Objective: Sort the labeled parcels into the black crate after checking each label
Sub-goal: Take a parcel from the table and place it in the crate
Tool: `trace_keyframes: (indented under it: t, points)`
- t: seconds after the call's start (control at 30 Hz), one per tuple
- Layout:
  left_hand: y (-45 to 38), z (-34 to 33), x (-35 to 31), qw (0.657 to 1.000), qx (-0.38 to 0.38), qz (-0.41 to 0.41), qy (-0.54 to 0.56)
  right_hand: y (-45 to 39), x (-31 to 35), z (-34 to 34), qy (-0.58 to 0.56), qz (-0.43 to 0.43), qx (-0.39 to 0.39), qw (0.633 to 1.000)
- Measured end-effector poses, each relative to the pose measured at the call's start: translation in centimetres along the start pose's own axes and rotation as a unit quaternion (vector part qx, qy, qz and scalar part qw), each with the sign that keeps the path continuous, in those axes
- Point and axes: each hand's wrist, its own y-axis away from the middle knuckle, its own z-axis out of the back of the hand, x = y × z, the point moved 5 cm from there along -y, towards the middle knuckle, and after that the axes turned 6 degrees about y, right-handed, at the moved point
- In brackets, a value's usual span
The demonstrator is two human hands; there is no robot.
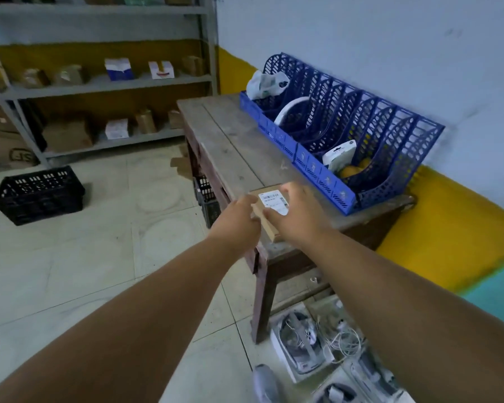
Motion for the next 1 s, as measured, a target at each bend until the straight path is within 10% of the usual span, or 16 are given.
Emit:
trace_keyframes:
  t: [0.33,1.0]
  points:
    - [-11.6,-8.0,6.2,0.956,0.063,0.222,0.182,-12.6,-9.9,-9.7,0.054,-0.082,0.129,0.987]
    - [-18.8,-8.9,11.4,0.883,0.038,0.352,0.307,-23.0,-10.3,-17.5,-0.032,-0.233,0.156,0.959]
